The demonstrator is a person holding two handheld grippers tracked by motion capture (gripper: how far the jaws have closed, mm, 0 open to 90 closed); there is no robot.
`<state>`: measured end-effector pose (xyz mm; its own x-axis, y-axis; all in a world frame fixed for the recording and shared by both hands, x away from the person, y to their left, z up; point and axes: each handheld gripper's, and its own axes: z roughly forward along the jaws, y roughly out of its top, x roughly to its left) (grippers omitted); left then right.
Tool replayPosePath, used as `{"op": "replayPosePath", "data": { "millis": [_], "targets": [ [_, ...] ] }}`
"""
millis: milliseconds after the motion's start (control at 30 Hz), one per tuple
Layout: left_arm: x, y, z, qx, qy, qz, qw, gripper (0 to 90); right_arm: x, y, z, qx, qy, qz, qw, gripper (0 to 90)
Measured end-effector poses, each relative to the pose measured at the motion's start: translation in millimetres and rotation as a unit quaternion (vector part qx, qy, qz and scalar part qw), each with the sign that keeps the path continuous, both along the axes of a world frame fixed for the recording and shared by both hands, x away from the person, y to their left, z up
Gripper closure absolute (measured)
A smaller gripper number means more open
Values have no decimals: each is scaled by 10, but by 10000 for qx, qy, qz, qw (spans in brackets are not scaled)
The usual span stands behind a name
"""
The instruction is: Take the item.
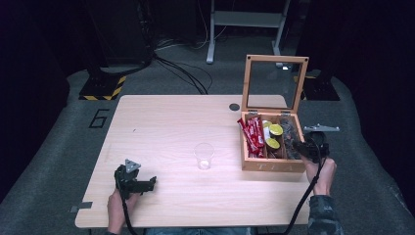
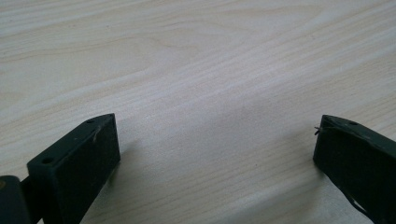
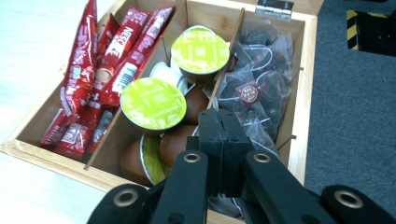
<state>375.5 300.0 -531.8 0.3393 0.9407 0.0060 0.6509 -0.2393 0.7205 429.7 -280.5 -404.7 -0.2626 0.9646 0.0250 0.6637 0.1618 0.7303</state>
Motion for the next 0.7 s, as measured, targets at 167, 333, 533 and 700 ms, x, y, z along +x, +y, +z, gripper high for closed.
{"op": "replayPosePath", "data": {
  "millis": [167, 333, 533, 700],
  "targets": [
    [1, 3, 1, 19, 0, -15, 10000, 3, -22, 25, 68, -40, -79, 40, 10000, 899],
    [1, 2, 1, 16, -2, -12, 10000, 3, -67, 101, 179, -35, -195, 192, 9996, 898],
    [1, 3, 1, 18, 2, -15, 10000, 4, -101, 212, 265, -39, -298, 324, 9990, 898],
    [-1, 12, 2, 26, 5, 4, 10000, 3, -108, 303, 310, -67, -358, 427, 9984, 898]
  ]
}}
